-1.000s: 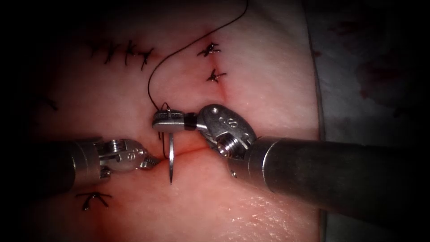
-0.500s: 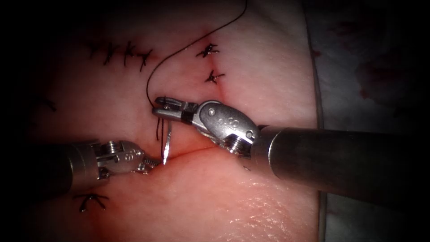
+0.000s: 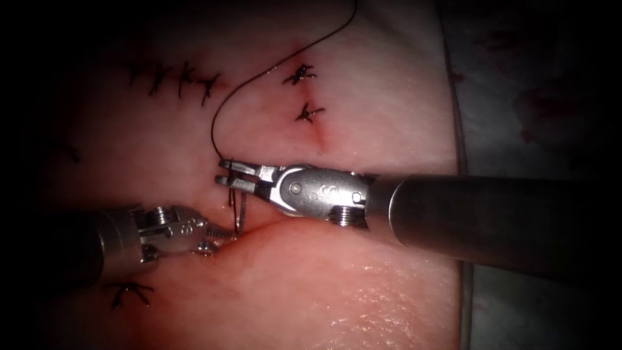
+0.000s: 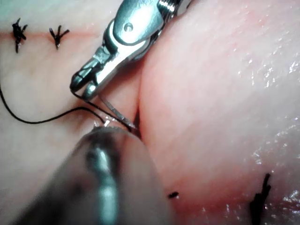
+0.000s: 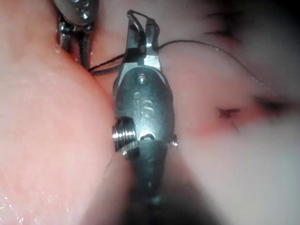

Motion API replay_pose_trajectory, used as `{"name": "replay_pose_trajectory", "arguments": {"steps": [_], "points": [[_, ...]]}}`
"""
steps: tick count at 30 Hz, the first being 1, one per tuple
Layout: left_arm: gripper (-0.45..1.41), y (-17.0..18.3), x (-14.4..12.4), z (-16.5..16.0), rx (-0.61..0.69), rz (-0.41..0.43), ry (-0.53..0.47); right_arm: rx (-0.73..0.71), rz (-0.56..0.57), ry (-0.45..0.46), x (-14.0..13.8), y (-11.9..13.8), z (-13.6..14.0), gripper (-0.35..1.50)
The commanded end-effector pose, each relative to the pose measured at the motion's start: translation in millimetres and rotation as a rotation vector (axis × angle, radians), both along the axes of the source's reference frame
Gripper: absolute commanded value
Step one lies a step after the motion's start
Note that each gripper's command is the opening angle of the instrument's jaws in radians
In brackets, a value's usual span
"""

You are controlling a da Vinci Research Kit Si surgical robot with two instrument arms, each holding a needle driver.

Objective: Wound Closure
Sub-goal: Use the right gripper to throw the needle through the bottom of the cut.

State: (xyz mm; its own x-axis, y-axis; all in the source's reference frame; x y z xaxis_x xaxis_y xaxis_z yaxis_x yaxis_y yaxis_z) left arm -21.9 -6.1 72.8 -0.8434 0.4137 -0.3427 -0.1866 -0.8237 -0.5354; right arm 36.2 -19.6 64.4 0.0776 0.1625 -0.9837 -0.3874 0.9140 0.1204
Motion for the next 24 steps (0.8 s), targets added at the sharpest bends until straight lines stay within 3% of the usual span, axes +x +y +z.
{"name": "replay_pose_trajectory", "arguments": {"steps": [1,13,24], "points": [[0.39,0.2,-0.5,0.7,-0.001,0.001,-0.002,-0.003,-0.014,-0.002,0.8,-0.2,0.6,-0.35],[0.37,0.7,-0.6,0.5,0.006,-0.016,-0.005,0.067,-0.019,0.034,0.5,-3.5,1.3,-0.35],[0.29,1.3,-0.3,-1.2,-0.035,-0.081,-0.034,0.173,-0.009,0.035,1.0,-2.2,0.7,-0.35]]}}
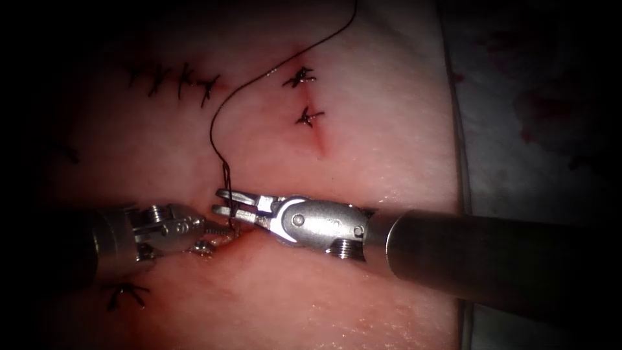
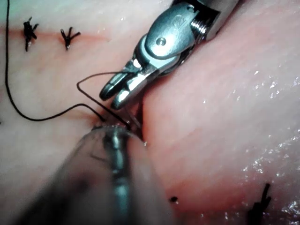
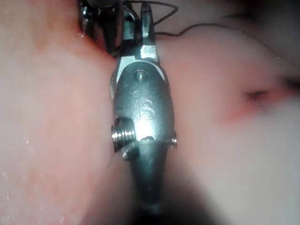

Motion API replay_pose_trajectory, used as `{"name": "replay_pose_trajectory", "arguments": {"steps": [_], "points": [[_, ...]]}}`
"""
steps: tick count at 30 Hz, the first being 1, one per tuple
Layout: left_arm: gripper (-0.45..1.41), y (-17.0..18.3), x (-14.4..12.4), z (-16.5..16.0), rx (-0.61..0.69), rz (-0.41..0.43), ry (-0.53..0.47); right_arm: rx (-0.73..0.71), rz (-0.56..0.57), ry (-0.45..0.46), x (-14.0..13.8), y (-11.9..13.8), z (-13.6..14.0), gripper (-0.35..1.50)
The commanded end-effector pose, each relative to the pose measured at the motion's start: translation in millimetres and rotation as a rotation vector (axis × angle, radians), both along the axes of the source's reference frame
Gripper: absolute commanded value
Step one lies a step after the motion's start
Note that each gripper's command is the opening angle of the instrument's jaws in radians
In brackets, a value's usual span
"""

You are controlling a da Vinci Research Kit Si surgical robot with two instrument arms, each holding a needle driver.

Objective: Wound Closure
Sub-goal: Use the right gripper to throw the needle through the bottom of the cut.

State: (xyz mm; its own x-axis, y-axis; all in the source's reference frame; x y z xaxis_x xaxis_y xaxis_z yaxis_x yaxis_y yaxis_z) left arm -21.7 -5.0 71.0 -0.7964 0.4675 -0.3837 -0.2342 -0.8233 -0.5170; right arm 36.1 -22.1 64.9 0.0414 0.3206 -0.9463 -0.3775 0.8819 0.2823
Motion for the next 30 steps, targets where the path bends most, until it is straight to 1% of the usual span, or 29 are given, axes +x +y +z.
{"name": "replay_pose_trajectory", "arguments": {"steps": [1,4,6,8,10,13,15,18,21,25,30], "points": [[0.31,0.4,-0.5,0.3,-0.008,-0.008,0.001,0.029,-0.018,-0.007,1.2,0.2,0.4,-0.35],[0.31,1.2,-0.2,-1.0,-0.031,-0.046,-0.001,0.081,-0.043,-0.015,1.3,0.2,0.7,-0.35],[0.31,1.9,0.1,-2.1,-0.052,-0.086,-0.007,0.104,-0.044,-0.015,1.3,0.2,1.0,-0.35],[0.36,2.5,0.4,-3.3,-0.074,-0.128,-0.015,0.142,-0.037,-0.002,1.2,0.5,1.2,-0.35],[0.41,2.8,0.9,-4.6,-0.113,-0.169,-0.017,0.172,-0.013,-0.008,1.0,0.8,1.5,-0.35],[0.41,2.5,1.4,-6.4,-0.162,-0.208,0.002,0.207,0.006,-0.006,0.8,1.4,2.0,-0.35],[0.37,1.6,1.5,-7.4,-0.176,-0.216,0.0,0.231,0.02,-0.01,0.5,1.8,2.3,-0.35],[0.27,-0.3,1.2,-8.6,-0.203,-0.221,0.007,0.274,0.024,-0.011,0.2,2.2,2.7,-0.35],[0.16,-2.3,0.4,-9.2,-0.218,-0.205,-0.003,0.325,0.04,0.0,0.1,2.6,2.9,-0.35],[0.0,-4.6,-1.2,-9.3,-0.225,-0.18,-0.028,0.396,0.058,0.022,0.2,2.8,3.1,-0.35],[-0.05,-6.0,-2.8,-8.6,-0.228,-0.164,-0.056,0.461,0.072,0.029,0.4,3.0,3.2,-0.35]]}}
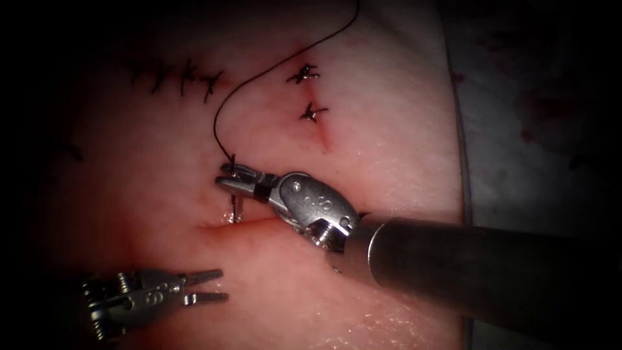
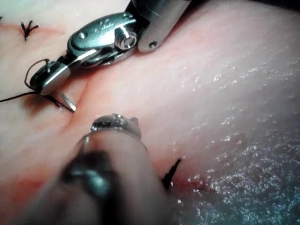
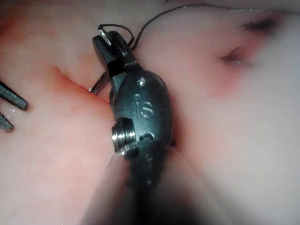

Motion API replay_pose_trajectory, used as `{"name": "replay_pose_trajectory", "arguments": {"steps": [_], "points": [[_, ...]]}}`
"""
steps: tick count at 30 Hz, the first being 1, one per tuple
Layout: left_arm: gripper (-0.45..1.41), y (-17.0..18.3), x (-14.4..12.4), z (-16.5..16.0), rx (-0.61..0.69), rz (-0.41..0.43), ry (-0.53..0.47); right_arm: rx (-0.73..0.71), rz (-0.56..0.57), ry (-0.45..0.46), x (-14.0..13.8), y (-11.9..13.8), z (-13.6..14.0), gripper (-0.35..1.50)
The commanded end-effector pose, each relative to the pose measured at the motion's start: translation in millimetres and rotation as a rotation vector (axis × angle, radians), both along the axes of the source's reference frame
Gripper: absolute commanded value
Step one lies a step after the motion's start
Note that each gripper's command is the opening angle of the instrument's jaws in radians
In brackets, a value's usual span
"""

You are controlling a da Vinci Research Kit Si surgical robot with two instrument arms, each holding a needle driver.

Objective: Wound Closure
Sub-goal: Use the right gripper to throw the needle through the bottom of the cut.

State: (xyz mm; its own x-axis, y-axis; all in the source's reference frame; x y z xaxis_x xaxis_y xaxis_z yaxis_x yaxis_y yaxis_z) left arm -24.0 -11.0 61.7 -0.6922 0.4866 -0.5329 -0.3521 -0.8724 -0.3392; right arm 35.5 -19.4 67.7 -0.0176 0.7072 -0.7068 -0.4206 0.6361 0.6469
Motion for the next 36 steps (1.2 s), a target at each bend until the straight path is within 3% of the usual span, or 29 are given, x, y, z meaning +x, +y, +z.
{"name": "replay_pose_trajectory", "arguments": {"steps": [1,13,25,36], "points": [[-0.05,-0.1,-0.7,0.8,0.0,0.001,-0.004,0.01,0.006,-0.002,1.0,0.4,0.4,-0.35],[-0.13,-0.2,-0.8,1.8,-0.005,0.009,-0.011,0.134,0.048,0.025,0.9,1.1,0.7,-0.35],[-0.15,-1.0,-0.2,5.3,0.0,0.042,-0.018,0.257,0.034,0.077,1.5,1.6,1.0,-0.35],[-0.18,-1.5,-0.3,4.9,0.005,0.045,-0.016,0.404,0.015,0.144,1.9,1.3,1.0,-0.35]]}}
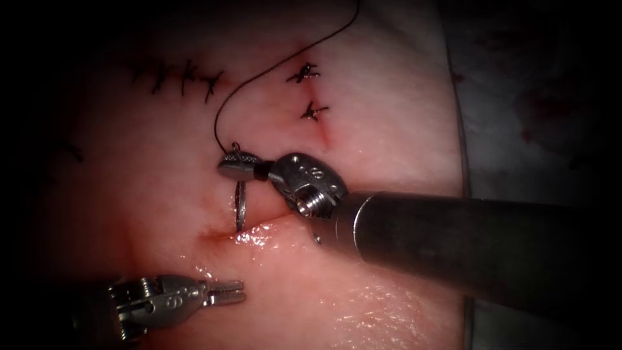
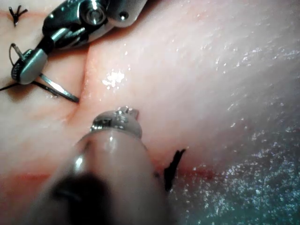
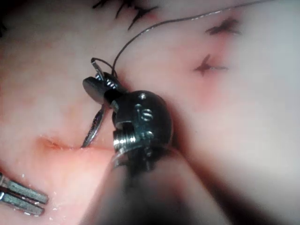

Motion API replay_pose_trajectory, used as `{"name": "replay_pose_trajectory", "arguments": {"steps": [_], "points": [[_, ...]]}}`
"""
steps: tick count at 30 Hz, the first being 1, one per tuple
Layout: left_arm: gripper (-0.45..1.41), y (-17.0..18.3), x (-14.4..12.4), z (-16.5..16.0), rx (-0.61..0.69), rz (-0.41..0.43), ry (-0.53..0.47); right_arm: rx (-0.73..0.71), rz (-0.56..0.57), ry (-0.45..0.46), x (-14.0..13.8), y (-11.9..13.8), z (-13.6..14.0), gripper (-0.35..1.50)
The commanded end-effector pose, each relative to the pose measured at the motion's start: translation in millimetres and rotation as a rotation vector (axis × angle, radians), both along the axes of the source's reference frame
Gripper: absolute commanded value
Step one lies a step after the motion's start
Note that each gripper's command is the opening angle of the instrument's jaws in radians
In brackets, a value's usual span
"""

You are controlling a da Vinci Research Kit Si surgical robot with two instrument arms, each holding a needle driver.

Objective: Wound Closure
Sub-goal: Use the right gripper to throw the needle through the bottom of the cut.

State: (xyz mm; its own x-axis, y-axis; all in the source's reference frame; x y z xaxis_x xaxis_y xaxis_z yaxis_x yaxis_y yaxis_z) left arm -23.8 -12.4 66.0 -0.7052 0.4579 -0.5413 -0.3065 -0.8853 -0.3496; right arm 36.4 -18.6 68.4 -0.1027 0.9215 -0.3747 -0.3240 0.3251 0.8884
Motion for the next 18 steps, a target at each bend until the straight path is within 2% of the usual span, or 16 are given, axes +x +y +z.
{"name": "replay_pose_trajectory", "arguments": {"steps": [1,11,18], "points": [[-0.18,-0.1,-0.4,0.6,-0.001,0.0,0.0,0.029,0.001,0.02,1.1,0.5,0.3,-0.35],[-0.2,-0.2,0.0,0.5,-0.001,0.004,-0.003,0.164,-0.001,0.089,2.3,-0.3,-0.1,-0.35],[-0.21,-0.2,0.1,0.5,0.001,0.007,-0.002,0.241,-0.002,0.059,3.3,-1.6,-1.3,-0.35]]}}
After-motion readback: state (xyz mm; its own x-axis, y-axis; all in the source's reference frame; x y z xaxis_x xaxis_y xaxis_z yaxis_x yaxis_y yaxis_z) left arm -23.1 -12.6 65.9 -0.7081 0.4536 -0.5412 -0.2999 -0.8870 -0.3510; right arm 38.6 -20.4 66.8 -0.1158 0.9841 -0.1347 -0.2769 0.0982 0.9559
